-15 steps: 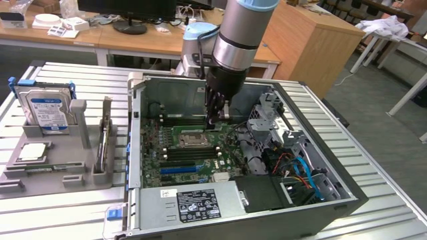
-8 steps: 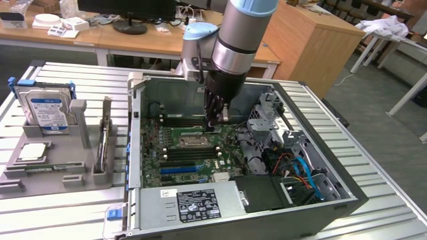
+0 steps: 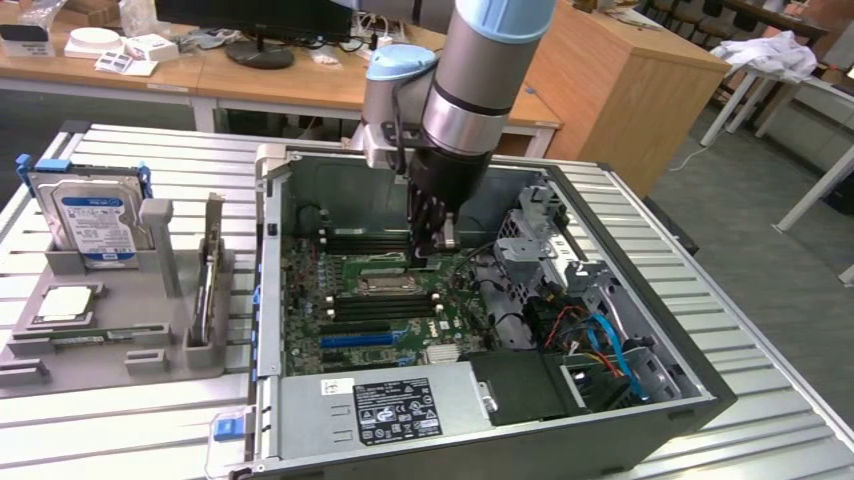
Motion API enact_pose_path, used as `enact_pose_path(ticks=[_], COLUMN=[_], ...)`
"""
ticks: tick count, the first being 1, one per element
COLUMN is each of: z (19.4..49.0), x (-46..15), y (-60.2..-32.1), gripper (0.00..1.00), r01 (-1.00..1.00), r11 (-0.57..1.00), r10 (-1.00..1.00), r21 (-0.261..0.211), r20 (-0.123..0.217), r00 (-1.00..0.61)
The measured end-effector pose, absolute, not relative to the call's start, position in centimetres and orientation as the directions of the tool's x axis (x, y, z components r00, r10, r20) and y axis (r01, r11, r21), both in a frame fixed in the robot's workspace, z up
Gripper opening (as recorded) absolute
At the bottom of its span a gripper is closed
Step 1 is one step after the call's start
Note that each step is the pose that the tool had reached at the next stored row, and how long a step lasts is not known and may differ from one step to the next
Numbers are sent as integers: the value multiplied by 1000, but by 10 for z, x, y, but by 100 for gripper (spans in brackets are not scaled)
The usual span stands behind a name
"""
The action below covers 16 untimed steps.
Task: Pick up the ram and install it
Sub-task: 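Insert the ram into the slot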
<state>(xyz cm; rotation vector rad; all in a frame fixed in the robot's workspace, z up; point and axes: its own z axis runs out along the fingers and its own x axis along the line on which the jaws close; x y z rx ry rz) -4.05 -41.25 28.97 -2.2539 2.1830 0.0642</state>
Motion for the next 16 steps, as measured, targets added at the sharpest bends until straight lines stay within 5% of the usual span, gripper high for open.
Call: enact_pose_path(ticks=[16], z=[275], x=[-41], y=[-413], gripper=[12], r01=[-999], r11=[-31], r10=[-999], r21=[26], r20=[-32], r00=[30])
